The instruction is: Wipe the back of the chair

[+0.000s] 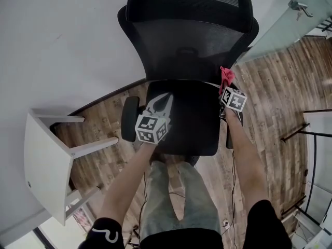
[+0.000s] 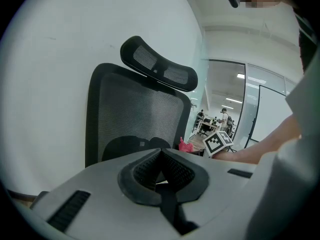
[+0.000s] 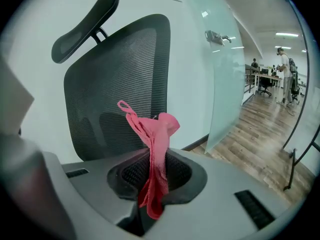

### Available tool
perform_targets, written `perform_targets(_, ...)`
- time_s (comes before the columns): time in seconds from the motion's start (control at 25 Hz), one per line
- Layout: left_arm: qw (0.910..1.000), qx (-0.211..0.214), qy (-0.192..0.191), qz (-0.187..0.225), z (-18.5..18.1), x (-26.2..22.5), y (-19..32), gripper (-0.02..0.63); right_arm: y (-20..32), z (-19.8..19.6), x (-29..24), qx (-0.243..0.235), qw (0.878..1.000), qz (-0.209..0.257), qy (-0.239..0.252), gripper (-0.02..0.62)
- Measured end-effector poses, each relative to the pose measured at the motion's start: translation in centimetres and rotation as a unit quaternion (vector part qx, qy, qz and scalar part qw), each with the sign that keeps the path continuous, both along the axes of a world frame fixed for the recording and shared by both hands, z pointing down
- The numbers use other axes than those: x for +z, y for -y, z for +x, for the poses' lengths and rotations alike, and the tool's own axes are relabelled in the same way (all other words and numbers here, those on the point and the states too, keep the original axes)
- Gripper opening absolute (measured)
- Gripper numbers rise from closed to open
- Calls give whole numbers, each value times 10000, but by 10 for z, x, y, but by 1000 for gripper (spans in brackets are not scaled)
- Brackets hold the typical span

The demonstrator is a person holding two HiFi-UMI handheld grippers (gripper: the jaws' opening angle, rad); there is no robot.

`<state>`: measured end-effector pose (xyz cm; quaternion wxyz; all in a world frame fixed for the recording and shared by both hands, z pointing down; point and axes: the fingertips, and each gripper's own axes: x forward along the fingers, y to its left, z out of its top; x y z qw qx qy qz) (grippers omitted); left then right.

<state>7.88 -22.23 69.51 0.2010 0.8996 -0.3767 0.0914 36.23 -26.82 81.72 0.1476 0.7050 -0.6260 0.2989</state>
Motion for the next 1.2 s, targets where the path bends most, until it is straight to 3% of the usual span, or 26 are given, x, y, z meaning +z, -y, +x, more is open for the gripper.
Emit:
perform_targets(0.2, 10000, 18, -11, 70, -2, -10, -4, 21, -10, -17, -16, -218, 9996, 169, 40, 75)
perform_targets(0.52, 9994, -185, -50, 280, -37, -57, -4, 21, -30, -72, -74, -855, 9951, 494, 47, 75)
perform_targets(0.88, 9957, -751, -358, 413, -71, -128, -14, 21, -51, -131, -184, -1761, 9784, 1024, -343, 75)
perform_targets(1.04, 9894, -1226, -649, 430, -89, -173, -21, 21, -67, -139, -239, -1949, 9724, 1231, -361, 75)
perform_targets(1.2, 9883, -1292, -589, 564, -93, -216, -44, 21, -93, -141, -288, -2109, 9669, 1388, -378, 75)
